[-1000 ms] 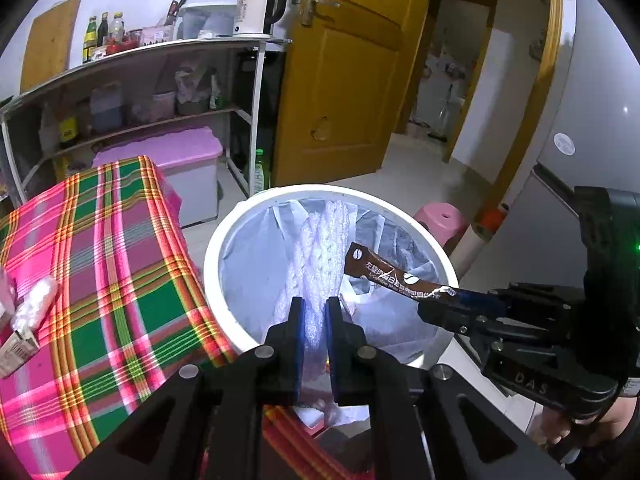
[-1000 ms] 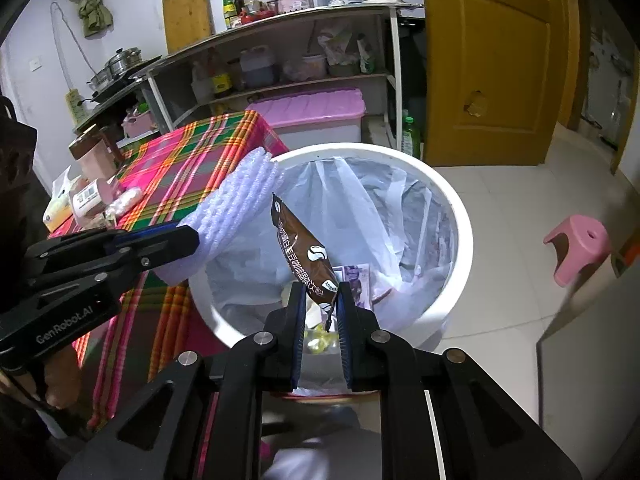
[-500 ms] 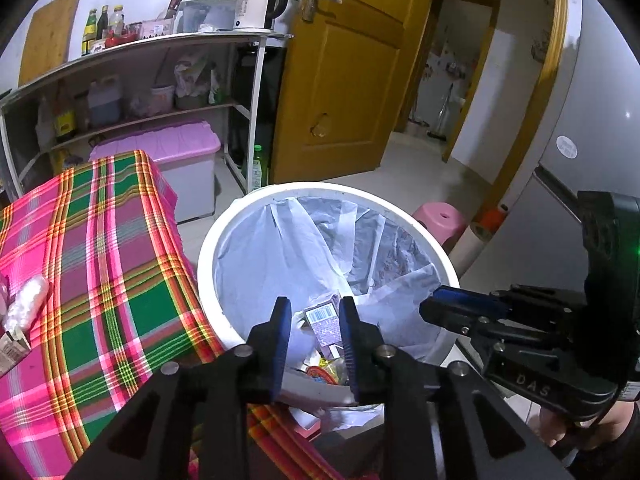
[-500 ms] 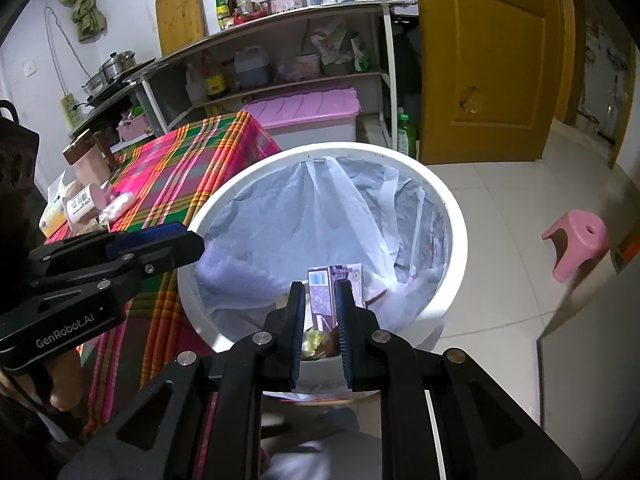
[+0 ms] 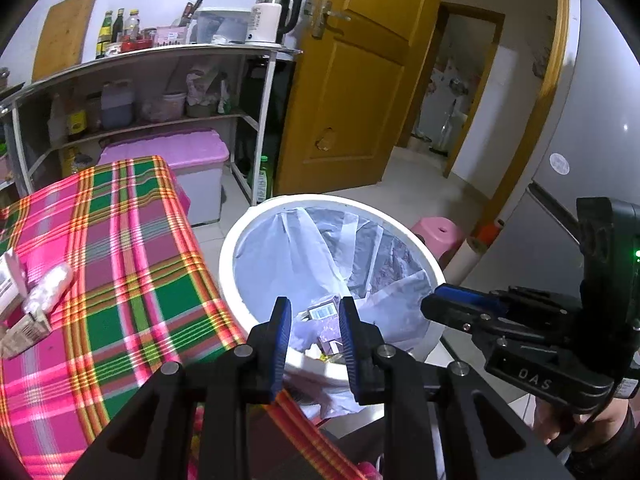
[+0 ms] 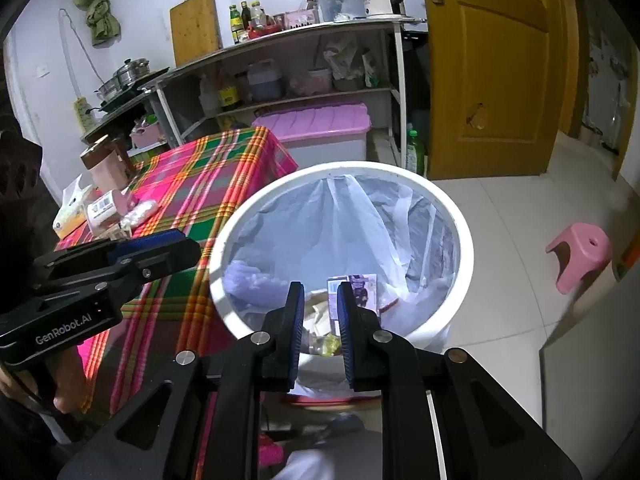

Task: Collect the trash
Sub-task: 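Open both tools to drop the sleeve and wrapper into the bin, then move both open tools back over the table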

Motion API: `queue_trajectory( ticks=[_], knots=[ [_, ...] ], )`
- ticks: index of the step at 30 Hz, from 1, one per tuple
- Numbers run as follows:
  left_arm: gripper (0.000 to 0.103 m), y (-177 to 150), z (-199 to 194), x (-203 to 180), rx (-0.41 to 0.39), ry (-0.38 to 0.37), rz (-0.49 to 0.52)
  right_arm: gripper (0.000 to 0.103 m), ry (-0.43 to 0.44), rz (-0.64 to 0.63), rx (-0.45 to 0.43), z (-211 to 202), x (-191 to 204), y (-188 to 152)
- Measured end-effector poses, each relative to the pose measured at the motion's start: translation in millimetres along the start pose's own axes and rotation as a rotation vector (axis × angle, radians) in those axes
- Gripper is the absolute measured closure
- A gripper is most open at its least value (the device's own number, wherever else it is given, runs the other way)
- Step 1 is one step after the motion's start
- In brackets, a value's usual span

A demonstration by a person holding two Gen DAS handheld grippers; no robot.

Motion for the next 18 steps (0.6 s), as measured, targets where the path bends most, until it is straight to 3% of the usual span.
queue_trajectory(
  ticks=[3, 18],
  knots=[
    [0.079, -2.9, -8.5, 8.1, -0.005, 0.008, -0.023, 0.064, 0.016, -0.008, -0.008, -3.0, 8.3, -0.2],
    [0.079, -26.9, -39.1, 47.9, -0.019, 0.087, -0.076, 0.063, 0.129, -0.051, 0.006, 7.3, 53.3, -7.5]
  ],
)
Point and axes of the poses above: each gripper's, at about its wrist camera, not at the fingertips, and z roughly the way its jaws point, x to its left, y to its top, the point moved 9 cm from there along z, roughly the way its jaws point, and after that the axes turned 13 degrees about y, right-handed, at the moved point
